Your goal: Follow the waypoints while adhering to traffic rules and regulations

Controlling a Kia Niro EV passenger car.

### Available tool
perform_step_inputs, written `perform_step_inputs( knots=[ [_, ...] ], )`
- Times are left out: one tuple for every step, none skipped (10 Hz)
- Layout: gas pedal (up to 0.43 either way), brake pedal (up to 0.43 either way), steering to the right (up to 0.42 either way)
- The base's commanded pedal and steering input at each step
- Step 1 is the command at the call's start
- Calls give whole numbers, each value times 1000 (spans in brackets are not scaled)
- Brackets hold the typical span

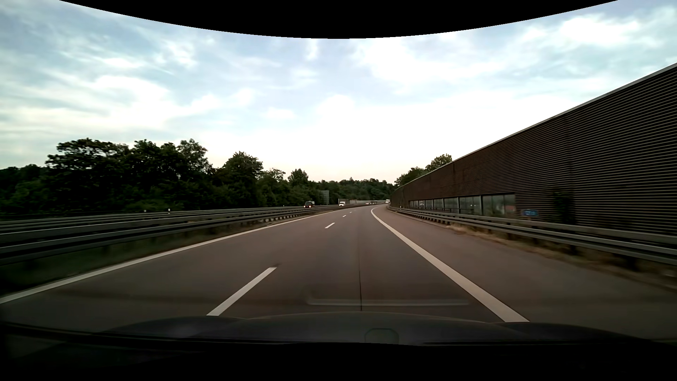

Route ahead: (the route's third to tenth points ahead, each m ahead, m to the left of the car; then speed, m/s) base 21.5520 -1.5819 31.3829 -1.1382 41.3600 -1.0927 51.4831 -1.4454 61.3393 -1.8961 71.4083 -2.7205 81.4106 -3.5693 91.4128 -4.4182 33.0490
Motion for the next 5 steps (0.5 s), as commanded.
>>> perform_step_inputs(
  knots=[
    [240, 6, 6],
    [240, 6, 6],
    [240, 6, 6],
    [240, 6, 6],
    [240, 6, 7]
  ],
)
